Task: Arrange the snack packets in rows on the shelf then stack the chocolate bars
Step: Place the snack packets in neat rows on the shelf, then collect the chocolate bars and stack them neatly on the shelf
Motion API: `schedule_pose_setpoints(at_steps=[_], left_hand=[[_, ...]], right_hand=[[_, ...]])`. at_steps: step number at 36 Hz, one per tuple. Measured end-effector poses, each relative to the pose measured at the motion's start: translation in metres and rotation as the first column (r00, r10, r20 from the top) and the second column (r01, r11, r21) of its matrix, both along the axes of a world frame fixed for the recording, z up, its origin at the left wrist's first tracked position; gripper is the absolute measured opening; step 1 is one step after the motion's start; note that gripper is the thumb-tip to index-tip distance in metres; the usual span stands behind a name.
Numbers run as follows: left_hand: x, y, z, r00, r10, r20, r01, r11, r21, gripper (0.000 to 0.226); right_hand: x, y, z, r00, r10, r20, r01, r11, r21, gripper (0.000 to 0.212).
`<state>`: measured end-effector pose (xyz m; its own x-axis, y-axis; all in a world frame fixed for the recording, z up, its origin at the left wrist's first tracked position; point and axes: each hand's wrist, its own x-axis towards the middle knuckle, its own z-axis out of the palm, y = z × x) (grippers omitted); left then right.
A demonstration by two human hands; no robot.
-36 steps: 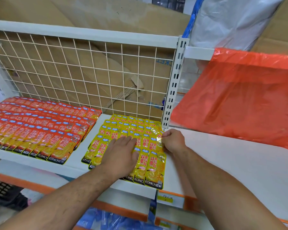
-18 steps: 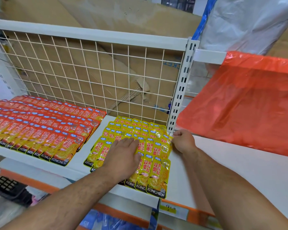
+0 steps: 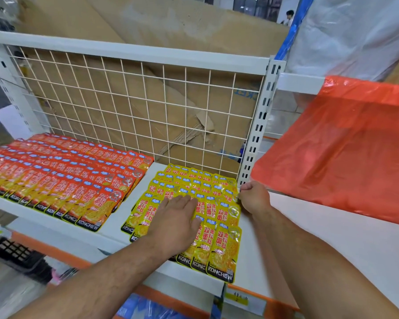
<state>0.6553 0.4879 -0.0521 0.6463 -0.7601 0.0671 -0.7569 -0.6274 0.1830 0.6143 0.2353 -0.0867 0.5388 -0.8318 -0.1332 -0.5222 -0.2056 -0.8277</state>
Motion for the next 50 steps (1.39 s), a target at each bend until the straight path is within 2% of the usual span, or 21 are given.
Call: schedule_pose_setpoints(at_steps=[5,16,37,44,50], left_hand=[[-0.003,-0.009,0.002,0.999,-0.037,0.006,0.037,0.999,0.032,0.056],[-0.006,-0.036,0.003,0.979,-0.192,0.068,0.173,0.958,0.228,0.053],[-0.004,-0.038,0.008,0.978,-0.207,0.032,0.193,0.95,0.247,0.054],[-0.007,-0.039,0.013,0.979,-0.202,0.03,0.193,0.962,0.195,0.055],[-0.022,-0.047,0.021,0.97,-0.24,0.038,0.233,0.962,0.142,0.059]], right_hand=[[-0.009,-0.001,0.004,1.0,-0.017,0.019,0.017,1.0,0.0,0.015],[-0.022,0.005,0.006,1.0,0.006,-0.014,-0.005,0.997,0.073,0.023],[-0.021,0.007,0.01,0.995,0.088,-0.043,-0.085,0.994,0.069,0.018],[-0.041,0.012,0.02,0.992,0.095,-0.083,-0.098,0.995,-0.032,0.024],[-0.085,0.026,0.036,0.942,0.117,-0.314,-0.215,0.929,-0.3,0.048]])
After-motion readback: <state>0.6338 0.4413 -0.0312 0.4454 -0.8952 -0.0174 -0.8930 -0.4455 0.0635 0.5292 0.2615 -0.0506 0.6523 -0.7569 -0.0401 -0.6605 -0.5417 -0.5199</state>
